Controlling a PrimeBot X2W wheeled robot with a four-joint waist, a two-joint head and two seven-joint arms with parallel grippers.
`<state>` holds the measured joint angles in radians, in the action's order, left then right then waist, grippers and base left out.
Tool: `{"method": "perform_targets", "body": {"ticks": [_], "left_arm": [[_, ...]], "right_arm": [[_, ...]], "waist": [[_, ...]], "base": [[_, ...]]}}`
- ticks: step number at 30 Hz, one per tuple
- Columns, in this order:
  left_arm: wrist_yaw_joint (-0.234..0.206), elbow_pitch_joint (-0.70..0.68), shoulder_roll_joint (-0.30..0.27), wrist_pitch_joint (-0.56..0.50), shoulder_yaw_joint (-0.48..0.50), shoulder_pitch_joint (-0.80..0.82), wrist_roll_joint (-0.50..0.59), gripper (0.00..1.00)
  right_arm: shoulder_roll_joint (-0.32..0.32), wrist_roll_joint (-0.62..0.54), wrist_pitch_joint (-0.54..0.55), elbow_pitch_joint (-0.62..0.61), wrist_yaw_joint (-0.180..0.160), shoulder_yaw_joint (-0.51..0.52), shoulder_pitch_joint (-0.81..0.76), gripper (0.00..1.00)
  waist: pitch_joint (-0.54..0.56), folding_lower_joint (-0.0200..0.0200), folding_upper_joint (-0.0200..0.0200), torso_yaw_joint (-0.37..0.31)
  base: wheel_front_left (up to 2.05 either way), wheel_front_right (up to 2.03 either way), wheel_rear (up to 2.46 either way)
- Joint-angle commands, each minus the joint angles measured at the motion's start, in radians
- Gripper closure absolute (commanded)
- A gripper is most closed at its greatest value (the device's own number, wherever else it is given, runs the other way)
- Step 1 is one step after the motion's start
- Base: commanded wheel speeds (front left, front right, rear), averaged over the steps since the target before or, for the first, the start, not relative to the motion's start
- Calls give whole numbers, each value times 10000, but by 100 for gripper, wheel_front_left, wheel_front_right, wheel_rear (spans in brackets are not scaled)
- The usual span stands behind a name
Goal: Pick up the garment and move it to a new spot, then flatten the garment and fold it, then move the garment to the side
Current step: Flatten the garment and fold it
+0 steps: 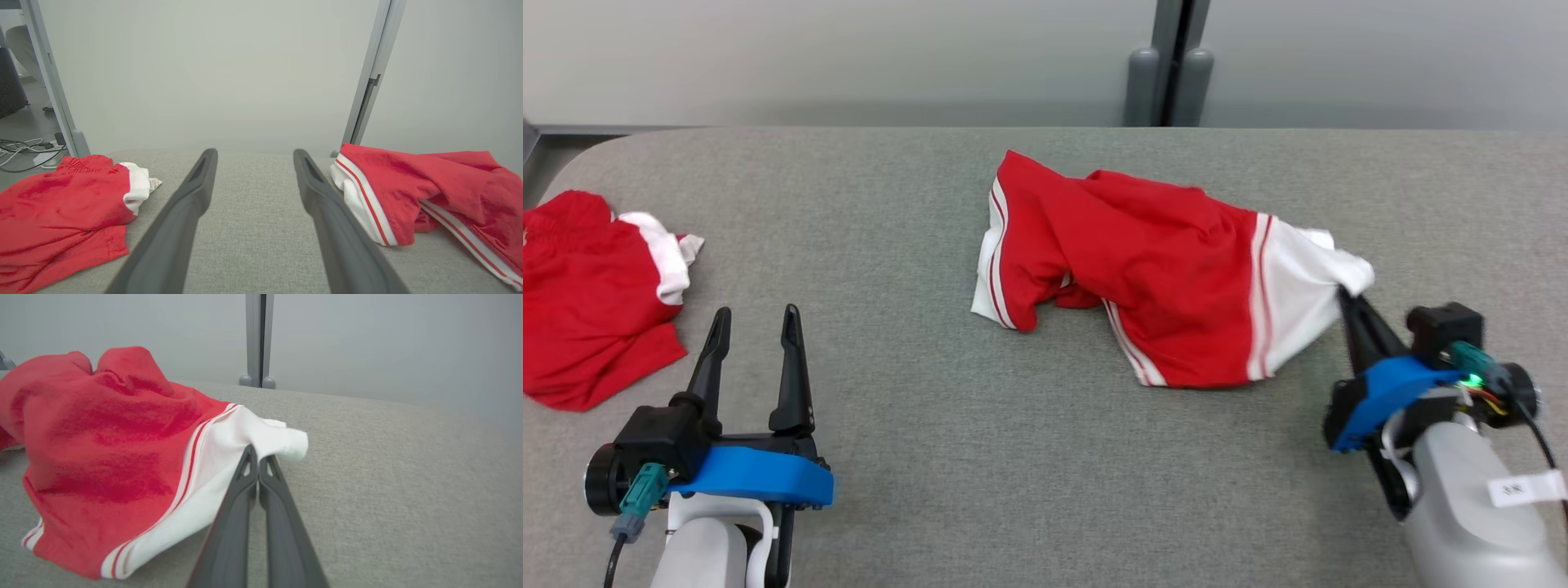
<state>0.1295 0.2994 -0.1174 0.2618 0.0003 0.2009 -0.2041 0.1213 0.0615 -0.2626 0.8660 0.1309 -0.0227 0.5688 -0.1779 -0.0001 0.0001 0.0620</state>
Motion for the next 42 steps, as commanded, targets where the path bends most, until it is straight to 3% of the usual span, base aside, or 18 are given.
{"method": "perform_targets", "body": {"ticks": [1, 13, 22, 23, 24, 32, 37, 42], "left_arm": [[18, -9, -28, 48, 19, -111, -33, 0], [18, -13, -71, 48, -17, -294, 7, 0], [18, -87, 97, 48, 48, -503, 87, 0], [18, -104, 116, 48, 43, -497, 99, 0], [18, -110, 125, 48, 44, -486, 107, 0], [18, -159, 104, 48, 104, -417, 115, 0], [18, -157, 114, 48, 84, -336, 113, 0], [18, -120, 153, 48, 29, -228, 54, 0]], "right_arm": [[244, -122, -30, -489, -1, 426, -467, 100], [1075, -617, -14, -2155, -1, 2798, -1618, 100], [521, -1178, 673, -3393, -2, 3311, -2096, 100], [448, -1229, 681, -3550, -2, 3359, -2107, 44], [395, -1325, 691, -3694, -2, 3408, -2091, 0], [-214, -1670, 533, -4732, -1, 2713, -1664, 0], [-506, -1460, 854, -4942, -1, 914, -1370, 0], [-547, -1088, 1110, -4307, -1, -712, -821, 0]], "waist": [[138, 1, -1, -224], [427, 1, -1, -367], [580, 1, -1, -189], [576, 1, -1, -162], [570, 1, -1, -139], [488, 1, -1, 7], [411, 1, -1, 125], [272, 1, -1, 320]], "base": [[0, 0, 0], [0, 0, 0], [0, 0, 0], [0, 0, 0], [0, 0, 0], [0, 0, 0], [0, 0, 0], [0, 0, 0]]}}
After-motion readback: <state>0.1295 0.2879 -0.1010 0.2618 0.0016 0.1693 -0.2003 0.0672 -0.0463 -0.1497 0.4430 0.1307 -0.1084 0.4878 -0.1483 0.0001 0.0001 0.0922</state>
